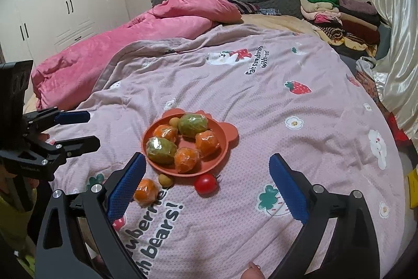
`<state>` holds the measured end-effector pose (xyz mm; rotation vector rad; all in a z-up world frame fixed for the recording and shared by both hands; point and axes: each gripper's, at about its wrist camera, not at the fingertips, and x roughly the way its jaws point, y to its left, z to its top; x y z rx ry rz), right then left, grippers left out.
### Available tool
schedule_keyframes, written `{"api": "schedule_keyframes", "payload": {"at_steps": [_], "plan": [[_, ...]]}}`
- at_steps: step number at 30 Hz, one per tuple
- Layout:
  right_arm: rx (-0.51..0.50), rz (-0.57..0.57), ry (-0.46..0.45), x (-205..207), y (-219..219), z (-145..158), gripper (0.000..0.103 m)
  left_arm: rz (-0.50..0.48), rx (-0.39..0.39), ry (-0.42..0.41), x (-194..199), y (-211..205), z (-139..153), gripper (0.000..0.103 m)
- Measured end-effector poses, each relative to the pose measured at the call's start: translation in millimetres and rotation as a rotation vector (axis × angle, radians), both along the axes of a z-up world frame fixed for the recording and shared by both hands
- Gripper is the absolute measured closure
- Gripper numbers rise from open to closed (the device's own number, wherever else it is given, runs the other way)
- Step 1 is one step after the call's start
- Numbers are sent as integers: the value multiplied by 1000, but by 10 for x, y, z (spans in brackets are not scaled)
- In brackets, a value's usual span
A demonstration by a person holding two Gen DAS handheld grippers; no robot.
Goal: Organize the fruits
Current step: 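Withdraw both open tools from the plate toward the remaining fruits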
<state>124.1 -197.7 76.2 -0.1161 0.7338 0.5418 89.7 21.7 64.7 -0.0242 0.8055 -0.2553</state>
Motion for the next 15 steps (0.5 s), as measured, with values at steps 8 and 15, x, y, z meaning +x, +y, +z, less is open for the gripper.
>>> {"api": "schedule_keyframes", "payload": {"at_steps": [8,15], "plan": [[3,3,-8,-125,10,48,8,6,13,5,-173,32,-13,24],[-2,9,-2,-213,14,29,7,-9,31,25,-319,33,-118,24]]}}
